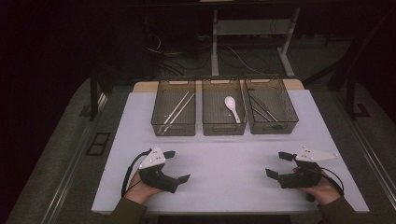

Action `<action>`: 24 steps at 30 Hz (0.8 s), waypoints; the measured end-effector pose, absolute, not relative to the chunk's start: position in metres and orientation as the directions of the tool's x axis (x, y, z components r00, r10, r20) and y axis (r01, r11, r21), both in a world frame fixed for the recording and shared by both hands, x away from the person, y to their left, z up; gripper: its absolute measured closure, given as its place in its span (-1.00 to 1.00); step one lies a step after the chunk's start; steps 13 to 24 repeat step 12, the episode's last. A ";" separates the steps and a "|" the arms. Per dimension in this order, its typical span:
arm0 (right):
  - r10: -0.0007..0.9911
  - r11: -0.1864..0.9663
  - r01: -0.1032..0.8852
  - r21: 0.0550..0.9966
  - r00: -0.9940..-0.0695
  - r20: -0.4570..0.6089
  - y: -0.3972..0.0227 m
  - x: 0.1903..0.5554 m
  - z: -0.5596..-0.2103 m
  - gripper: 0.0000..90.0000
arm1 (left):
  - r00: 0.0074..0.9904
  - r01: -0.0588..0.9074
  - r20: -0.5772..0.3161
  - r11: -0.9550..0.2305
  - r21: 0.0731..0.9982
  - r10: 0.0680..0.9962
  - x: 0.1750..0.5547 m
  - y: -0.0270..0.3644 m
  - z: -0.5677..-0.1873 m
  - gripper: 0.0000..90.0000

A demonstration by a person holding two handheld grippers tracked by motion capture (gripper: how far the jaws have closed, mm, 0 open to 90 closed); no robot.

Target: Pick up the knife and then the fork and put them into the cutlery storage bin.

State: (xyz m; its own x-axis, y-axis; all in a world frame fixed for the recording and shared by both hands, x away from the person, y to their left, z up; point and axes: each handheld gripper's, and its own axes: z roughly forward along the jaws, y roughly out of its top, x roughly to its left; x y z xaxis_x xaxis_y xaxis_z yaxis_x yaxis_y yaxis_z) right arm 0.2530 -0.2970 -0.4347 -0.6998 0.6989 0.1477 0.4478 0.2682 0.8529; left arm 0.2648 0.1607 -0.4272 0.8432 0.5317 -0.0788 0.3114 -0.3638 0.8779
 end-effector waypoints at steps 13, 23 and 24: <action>0.693 0.282 0.447 0.849 -0.707 0.142 -0.296 0.253 -0.435 -0.72 | 0.845 0.314 -0.083 -0.365 0.876 0.529 0.265 0.160 -0.428 -0.97; 0.693 0.282 0.447 0.849 -0.707 0.142 -0.296 0.253 -0.435 -0.72 | 0.845 0.314 -0.083 -0.365 0.876 0.529 0.265 0.160 -0.428 -0.97; 0.693 0.282 0.447 0.849 -0.707 0.142 -0.296 0.253 -0.435 -0.72 | 0.845 0.314 -0.083 -0.365 0.876 0.529 0.265 0.160 -0.428 -0.97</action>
